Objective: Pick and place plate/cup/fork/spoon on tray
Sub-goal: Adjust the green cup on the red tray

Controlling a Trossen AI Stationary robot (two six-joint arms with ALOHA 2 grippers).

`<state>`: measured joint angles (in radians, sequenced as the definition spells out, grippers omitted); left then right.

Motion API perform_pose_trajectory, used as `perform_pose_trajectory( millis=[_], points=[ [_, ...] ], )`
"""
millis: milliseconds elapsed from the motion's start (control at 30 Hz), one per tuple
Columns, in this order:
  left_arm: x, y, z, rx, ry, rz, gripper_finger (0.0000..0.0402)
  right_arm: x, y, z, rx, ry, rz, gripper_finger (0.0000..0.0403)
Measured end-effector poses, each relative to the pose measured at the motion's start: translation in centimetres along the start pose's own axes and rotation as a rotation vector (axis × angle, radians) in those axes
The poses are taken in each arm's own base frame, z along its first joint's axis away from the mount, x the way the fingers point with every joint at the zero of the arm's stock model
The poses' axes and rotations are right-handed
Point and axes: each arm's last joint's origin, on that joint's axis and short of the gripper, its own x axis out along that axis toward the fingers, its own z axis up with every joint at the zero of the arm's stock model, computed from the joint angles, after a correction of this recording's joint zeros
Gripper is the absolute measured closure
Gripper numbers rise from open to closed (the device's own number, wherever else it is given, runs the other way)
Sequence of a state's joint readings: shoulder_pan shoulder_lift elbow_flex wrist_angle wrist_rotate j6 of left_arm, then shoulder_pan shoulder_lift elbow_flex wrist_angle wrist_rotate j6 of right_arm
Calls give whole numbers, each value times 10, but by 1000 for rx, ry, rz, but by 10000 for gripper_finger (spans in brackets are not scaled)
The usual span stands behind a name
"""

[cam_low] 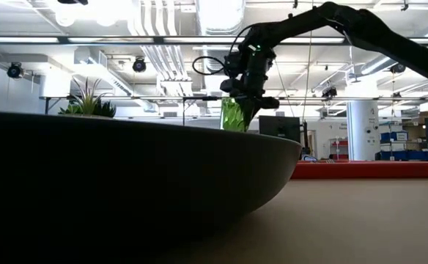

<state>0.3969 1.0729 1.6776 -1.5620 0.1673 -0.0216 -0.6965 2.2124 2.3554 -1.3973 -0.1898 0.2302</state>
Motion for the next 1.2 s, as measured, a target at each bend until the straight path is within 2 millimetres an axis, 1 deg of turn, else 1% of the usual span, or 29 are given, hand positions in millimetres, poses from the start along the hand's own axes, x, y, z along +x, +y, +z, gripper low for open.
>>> perform_pose_trajectory(
  millis=[167,267,333,400,500,600,900,1067,1200],
  points=[
    [0,0,0,-1,0,0,255,3,-6,-1,6,33,-16,394],
    [0,0,0,-1,0,0,255,15,-11,-5,9,124,-74,394],
    [0,0,0,-1,-1,0,255,21,-13,-6,-1,163,-84,394],
    [0,0,0,-1,-1,0,255,26,-14,-6,-4,180,-91,394],
    [0,0,0,-1,-1,0,255,28,-14,-5,-12,177,-90,394],
    [0,0,0,-1,-1,0,255,24,-13,-5,-19,160,-88,394],
    [1,0,1,1,1,0,255,-2,-5,-9,-38,83,-84,393],
    [1,0,1,0,2,0,255,-3,2,-9,-50,69,-42,380],
    [1,0,1,0,3,0,255,-3,3,-10,-46,72,-42,371]
  ],
)
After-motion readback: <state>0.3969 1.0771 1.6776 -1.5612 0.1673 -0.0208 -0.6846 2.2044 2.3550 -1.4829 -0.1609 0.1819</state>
